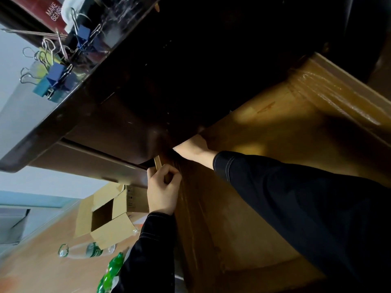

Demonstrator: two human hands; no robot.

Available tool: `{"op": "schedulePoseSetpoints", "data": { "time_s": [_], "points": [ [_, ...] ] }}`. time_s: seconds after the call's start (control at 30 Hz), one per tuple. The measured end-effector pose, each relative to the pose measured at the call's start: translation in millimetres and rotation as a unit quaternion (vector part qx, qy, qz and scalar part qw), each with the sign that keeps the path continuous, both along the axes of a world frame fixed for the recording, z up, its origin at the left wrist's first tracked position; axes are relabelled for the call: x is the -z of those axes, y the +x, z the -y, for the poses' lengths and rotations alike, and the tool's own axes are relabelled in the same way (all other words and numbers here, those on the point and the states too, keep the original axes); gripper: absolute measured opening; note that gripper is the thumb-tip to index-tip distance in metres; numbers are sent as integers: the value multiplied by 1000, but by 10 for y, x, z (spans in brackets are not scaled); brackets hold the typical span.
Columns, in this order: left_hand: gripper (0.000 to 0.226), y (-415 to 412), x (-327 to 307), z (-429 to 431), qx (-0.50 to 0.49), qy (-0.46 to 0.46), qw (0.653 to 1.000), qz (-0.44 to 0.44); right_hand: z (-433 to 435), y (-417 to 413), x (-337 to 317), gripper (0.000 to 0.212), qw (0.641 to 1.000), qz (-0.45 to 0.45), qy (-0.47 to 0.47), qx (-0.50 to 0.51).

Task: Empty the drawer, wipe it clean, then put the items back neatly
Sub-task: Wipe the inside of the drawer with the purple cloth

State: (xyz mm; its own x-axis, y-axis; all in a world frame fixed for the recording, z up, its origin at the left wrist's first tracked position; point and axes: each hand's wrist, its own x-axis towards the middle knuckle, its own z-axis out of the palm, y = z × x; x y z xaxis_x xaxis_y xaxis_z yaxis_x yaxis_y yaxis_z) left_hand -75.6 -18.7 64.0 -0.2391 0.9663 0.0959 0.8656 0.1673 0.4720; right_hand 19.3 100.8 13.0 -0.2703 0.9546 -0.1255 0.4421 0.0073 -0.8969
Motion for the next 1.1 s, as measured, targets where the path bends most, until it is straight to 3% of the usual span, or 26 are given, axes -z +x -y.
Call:
{"op": "schedulePoseSetpoints", "data": {
  "time_s": [0.07, 0.17, 0.2, 0.3, 0.37, 0.43, 0.53, 0.63, 0.73, 0.9, 1.1],
  "points": [
    [5, 0, -2, -3, 0, -4, 1000, -1, 75, 42, 68, 8, 1000, 11, 4, -20],
    [6, -9, -6, -5, 0, -3, 1000, 4, 39, 118, 123, 15, 998, 46, -5, -50],
    [7, -11, -3, -4, 1, -3, 1000, 3, 13, 132, 79, 6, 998, 33, -17, -47],
    [8, -33, 13, -6, 8, 1, 1000, 4, -36, 18, 33, 32, 998, -36, -54, 9],
    [8, -40, 18, -8, 8, 1, 1000, 7, 26, -32, 64, 28, 998, -60, -29, 17],
    [8, -45, 23, -6, 7, 3, 1000, 8, 84, 23, 107, 10, 999, -33, -11, -14],
    [9, -51, 19, 6, 7, 7, 1000, 16, 37, 118, 121, 33, 998, 24, -20, -52],
    [6, -64, 35, 3, 6, 2, 1000, 24, 61, -7, -9, 11, 998, -50, -46, 14],
    [6, -54, 35, -10, 6, 0, 1000, 21, 219, -104, 30, 9, 993, -101, -29, 48],
    [10, -36, 5, 17, -3, -6, 1000, 29, 256, 36, 181, 39, 999, 4, -41, -30],
    [27, 47, -8, 192, -13, 13, 997, 79, 359, -90, 119, 42, 991, -110, -60, 43]
  ]
}}
